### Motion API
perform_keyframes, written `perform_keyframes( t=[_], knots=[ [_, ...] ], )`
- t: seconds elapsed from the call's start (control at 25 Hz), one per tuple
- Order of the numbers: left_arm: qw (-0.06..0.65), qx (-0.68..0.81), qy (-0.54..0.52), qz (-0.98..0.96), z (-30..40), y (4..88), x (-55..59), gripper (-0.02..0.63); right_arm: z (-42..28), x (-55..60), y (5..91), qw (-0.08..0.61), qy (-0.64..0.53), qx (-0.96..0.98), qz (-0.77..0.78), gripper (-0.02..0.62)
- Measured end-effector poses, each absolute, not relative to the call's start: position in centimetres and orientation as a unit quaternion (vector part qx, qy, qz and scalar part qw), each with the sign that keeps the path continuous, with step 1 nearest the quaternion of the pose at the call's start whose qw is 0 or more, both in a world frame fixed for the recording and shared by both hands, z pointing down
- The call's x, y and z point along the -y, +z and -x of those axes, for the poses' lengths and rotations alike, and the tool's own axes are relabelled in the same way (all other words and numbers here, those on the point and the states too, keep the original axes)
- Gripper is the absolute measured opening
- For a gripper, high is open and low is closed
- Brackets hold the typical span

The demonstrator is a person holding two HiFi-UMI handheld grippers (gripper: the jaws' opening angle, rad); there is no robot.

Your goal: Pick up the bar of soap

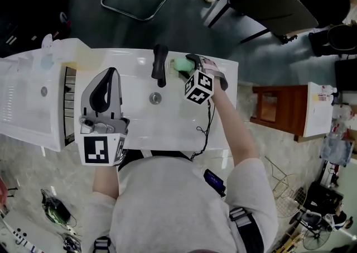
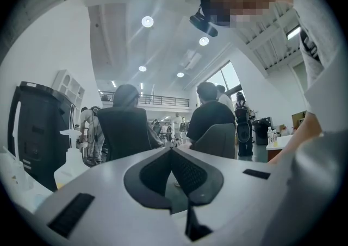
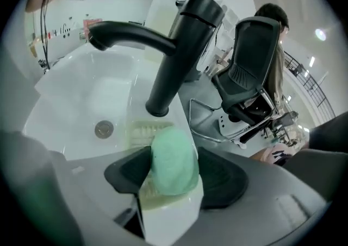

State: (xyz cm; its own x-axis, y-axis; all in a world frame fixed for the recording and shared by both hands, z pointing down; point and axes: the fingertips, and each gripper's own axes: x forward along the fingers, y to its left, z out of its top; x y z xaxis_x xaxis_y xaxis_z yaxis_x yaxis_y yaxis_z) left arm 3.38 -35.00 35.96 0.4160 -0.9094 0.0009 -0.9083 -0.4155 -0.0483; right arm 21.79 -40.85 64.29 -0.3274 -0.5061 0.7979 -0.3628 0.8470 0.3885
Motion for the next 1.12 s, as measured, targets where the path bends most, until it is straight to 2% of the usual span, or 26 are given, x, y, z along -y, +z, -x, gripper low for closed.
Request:
perform_keyframes(
  t=[0.16,0.48,0.6,0.72,0.88,1.0,1.12],
  knots=[
    [0.019,-0.541,-0.013,0.841,-3.3,36.0,35.0,0.008,-22.1,41.1,64.4,0.509,-0.083,0.802,-0.302,0.281],
    [0.018,-0.539,-0.012,0.842,-3.6,35.9,35.0,0.008,-22.6,41.8,65.1,0.455,0.082,0.841,-0.281,0.281],
    [0.018,-0.539,-0.013,0.842,-3.6,35.9,35.0,0.008,-22.4,41.9,65.2,0.443,0.105,0.849,-0.267,0.279],
    [0.018,-0.541,-0.013,0.841,-3.6,36.0,35.1,0.008,-21.9,41.6,64.9,0.453,0.063,0.852,-0.255,0.242],
    [0.019,-0.544,-0.015,0.839,-3.4,35.9,35.1,0.008,-21.4,41.2,64.4,0.496,-0.052,0.829,-0.253,0.23],
    [0.019,-0.546,-0.014,0.837,-3.1,35.8,35.0,0.008,-21.1,40.5,64.3,0.512,-0.09,0.815,-0.257,0.212],
    [0.019,-0.548,-0.013,0.836,-2.8,35.8,34.9,0.008,-20.8,39.8,65.0,0.518,-0.068,0.812,-0.259,0.14]
  ],
)
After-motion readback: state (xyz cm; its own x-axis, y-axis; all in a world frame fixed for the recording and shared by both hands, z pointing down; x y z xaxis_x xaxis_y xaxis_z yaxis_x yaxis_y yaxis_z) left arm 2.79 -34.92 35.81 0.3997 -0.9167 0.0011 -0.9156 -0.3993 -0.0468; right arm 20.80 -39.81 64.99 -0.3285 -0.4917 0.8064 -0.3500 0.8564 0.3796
